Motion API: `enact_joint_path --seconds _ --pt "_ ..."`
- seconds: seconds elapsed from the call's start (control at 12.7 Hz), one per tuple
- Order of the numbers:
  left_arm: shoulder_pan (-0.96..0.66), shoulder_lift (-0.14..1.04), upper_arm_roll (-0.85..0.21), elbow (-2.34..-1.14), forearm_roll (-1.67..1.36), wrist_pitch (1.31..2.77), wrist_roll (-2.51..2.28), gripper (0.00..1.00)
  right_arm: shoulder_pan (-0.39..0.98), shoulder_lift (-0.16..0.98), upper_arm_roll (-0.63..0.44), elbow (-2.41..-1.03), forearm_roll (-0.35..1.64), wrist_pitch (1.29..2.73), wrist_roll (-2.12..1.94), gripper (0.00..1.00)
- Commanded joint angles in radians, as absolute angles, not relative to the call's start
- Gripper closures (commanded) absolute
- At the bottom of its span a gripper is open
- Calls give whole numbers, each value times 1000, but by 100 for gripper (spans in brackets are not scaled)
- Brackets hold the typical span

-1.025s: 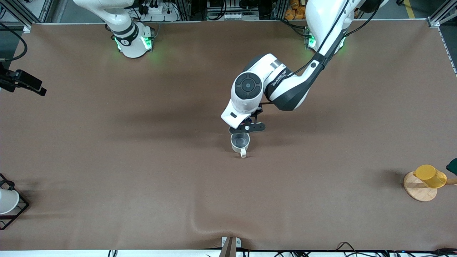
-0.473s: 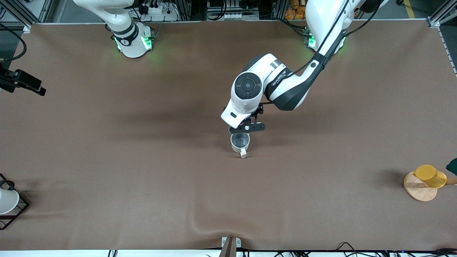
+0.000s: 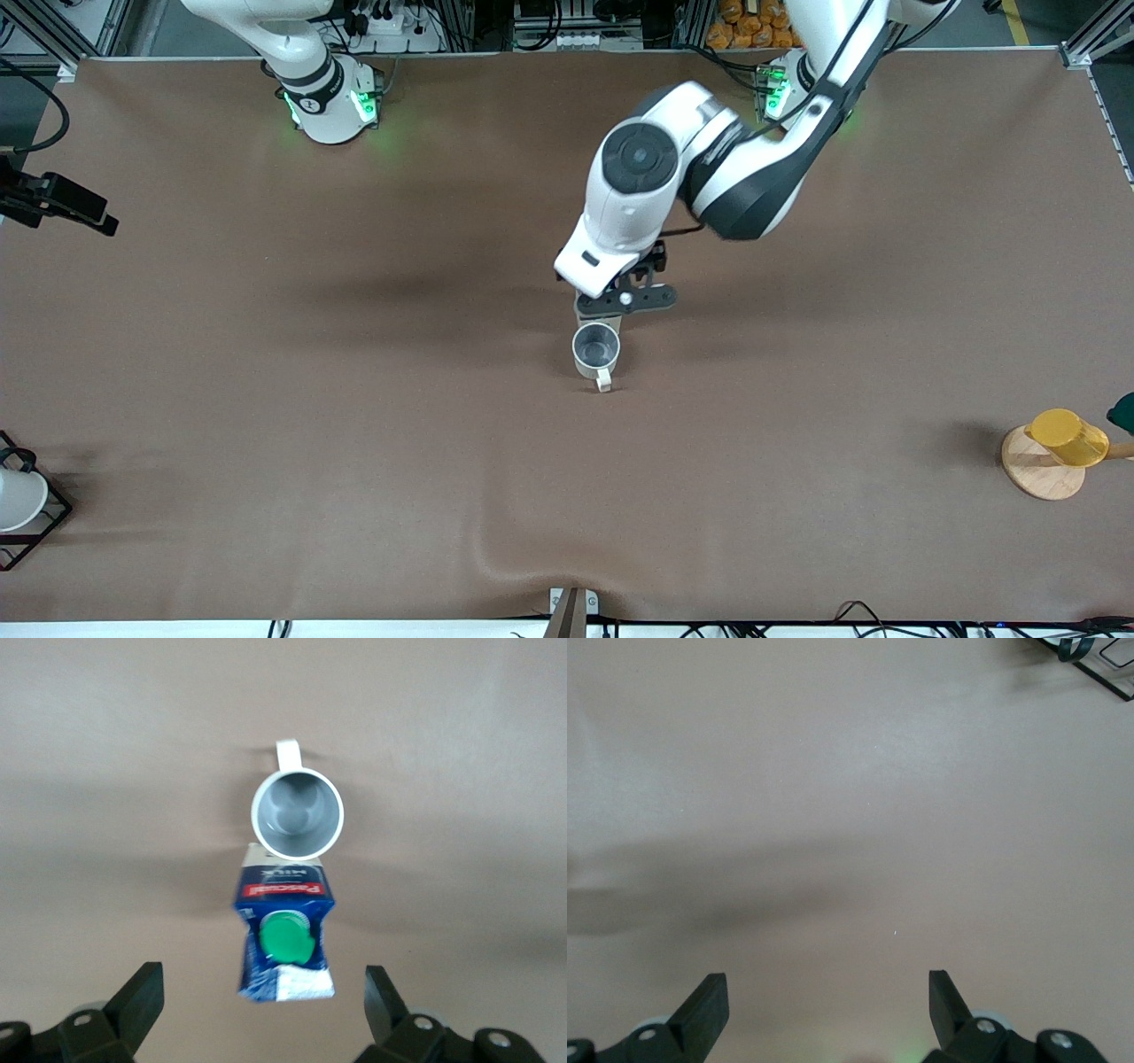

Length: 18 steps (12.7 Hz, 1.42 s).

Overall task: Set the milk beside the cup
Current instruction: 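Open the left gripper and lift it off the carton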

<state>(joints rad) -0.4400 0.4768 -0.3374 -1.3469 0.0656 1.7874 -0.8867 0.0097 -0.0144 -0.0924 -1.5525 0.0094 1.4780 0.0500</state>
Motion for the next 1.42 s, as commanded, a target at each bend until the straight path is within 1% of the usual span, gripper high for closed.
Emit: enact_joint_path --seconds 0.0,0.24,0.47,0.63,1.1,1.34 --pt "-338 318 -339 -1376 90 1723 -894 0 -9 -12 -84 -1552 28 1468 44 0" --pt "-147 172 -342 -1378 71 1665 -777 0 -11 -11 -84 -1551 26 1468 44 0" --pt "36 75 -342 -1376 43 1617 -608 0 -12 -8 -84 -1551 26 1467 44 0" --pt "93 39 -342 -1376 54 1580 -540 0 -12 -6 -84 -1551 26 1466 44 0" --pt "277 -3 -342 -1373 43 1537 -269 0 -12 3 -86 -1552 23 1465 49 0" --pt "290 -12 -339 -1374 43 1516 -242 0 -40 3 -84 -1551 26 1454 45 0"
